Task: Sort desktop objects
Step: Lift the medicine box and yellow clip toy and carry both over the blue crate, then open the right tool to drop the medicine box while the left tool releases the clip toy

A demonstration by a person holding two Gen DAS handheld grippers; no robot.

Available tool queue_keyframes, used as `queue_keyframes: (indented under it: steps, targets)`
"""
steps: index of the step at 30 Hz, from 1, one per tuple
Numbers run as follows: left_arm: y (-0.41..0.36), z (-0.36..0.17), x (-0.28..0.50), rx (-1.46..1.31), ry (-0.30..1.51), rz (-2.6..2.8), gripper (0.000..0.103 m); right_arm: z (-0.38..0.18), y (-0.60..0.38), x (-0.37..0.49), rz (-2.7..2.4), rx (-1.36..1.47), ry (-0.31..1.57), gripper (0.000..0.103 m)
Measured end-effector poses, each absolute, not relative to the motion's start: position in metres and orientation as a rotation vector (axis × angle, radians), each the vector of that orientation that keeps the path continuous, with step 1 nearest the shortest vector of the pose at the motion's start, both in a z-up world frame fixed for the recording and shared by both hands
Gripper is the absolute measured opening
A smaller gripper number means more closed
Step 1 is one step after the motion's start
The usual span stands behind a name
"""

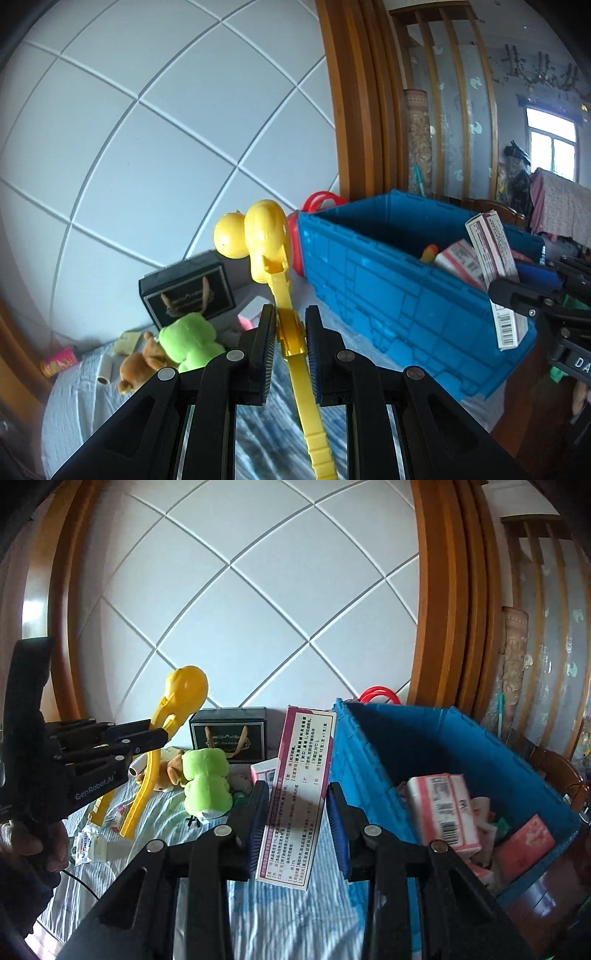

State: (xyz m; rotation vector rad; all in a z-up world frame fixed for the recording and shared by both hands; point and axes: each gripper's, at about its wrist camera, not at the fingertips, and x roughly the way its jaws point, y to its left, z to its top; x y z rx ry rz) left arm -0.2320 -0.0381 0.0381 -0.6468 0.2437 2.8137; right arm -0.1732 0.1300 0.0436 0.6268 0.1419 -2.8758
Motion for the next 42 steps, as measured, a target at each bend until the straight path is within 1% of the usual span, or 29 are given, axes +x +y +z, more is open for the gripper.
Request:
queue_keyframes:
  steps: [8,12,18,27,36,40,41,42]
  targets:
    - [0.102,0.065,-0.229,-0.600,0.281,2.834,0.016,0.073,0.249,-0.172,-2.888,0.562,0.166,0.032]
    - [0.161,0.070,-0.231,-0.618,0.302,2.818,0.016,0.078,0.308,-0.181,-2.895,0.588,0.135,0.032]
    - [0.228,0.076,-0.243,-0.622,0.395,2.796,0.016,0.071,0.373,-0.199,-2.936,0.608,0.043,0.032]
    - [0.287,0.087,-0.291,-0.659,0.471,2.779,0.016,0.050,0.429,-0.251,-2.949,0.726,-0.043,0.032]
    - [0.322,0.072,-0.326,-0.717,0.517,2.729,0.016,0.035,0.463,-0.301,-2.951,0.840,-0.068,0.032]
    - [0.330,0.078,-0.331,-0.693,0.527,2.746,0.017,0.031,0.474,-0.320,-2.967,0.872,-0.085,0.032]
    - [0.332,0.080,-0.331,-0.686,0.529,2.752,0.017,0.030,0.476,-0.323,-2.977,0.874,-0.095,0.032]
    - [0.334,0.082,-0.332,-0.679,0.531,2.757,0.029,0.030,0.479,-0.325,-2.987,0.876,-0.105,0.032]
